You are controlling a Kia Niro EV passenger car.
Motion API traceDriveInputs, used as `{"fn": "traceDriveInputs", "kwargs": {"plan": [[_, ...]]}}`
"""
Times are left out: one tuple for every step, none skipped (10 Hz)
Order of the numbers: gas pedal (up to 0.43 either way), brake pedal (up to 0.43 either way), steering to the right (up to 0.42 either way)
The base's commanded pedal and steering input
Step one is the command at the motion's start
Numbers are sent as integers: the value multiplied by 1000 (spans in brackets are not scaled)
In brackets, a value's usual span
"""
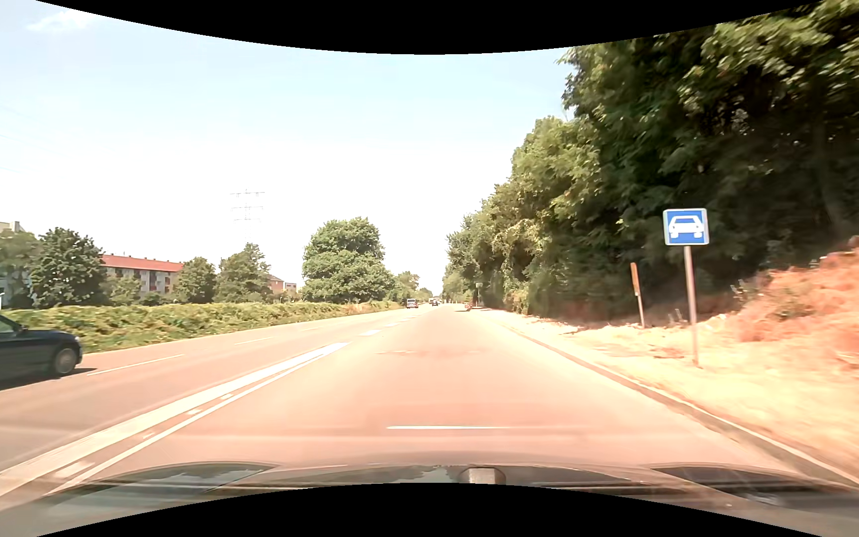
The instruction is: Follow the waypoints while adhering to traffic rules and regulations
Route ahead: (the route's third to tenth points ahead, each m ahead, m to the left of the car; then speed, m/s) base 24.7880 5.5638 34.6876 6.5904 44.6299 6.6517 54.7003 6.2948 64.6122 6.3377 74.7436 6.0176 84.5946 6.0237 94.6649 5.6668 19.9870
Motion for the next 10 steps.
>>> {"fn": "traceDriveInputs", "kwargs": {"plan": [[280, 0, -1], [280, 0, -1], [280, 0, -1], [280, 0, -1], [280, 0, -1], [280, 0, -1], [280, 0, -1], [280, 0, -1], [280, 0, -1], [280, 0, -1]]}}
